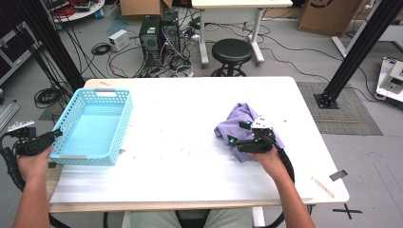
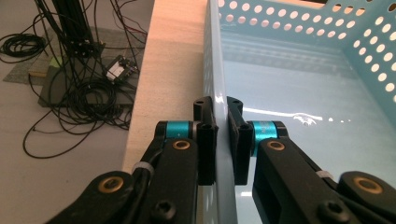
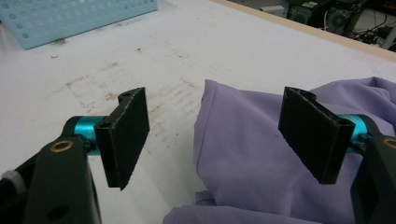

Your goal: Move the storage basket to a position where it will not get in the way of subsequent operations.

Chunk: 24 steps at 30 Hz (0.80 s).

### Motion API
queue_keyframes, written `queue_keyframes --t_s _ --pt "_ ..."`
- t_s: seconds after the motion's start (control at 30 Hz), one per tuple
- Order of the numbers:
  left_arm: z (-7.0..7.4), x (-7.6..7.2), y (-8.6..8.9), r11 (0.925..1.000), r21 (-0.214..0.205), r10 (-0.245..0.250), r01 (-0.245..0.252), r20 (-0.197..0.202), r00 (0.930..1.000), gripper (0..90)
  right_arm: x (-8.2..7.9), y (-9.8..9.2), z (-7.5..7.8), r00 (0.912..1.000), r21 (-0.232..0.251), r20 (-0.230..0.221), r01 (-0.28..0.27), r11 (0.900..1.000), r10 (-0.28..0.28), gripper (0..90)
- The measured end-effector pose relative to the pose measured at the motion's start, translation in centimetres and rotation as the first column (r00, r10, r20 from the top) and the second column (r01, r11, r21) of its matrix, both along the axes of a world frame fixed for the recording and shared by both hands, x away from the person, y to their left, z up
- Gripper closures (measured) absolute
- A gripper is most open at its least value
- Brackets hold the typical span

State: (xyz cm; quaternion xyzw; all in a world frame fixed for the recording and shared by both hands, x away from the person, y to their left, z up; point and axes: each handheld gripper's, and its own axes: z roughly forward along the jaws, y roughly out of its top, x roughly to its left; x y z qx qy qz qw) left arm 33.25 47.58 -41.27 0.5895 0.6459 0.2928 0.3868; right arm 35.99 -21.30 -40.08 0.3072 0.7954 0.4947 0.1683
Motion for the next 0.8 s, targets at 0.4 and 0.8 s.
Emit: queue_keyframes --t_s 0.4,0.8 --pt "-0.02 -0.15 -0.19 0.9997 -0.021 0.014 -0.014 0.010 0.9999 84.3 -0.14 -0.46 0.09 1.0000 0.001 0.001 0.007 1.0000 -0.007 24.8" --pt "0.16 -0.30 -0.37 0.9991 -0.020 0.039 -0.038 0.052 0.9979 54.5 -0.16 -0.90 0.12 0.9999 0.000 0.002 0.016 0.9999 -0.016 24.8"
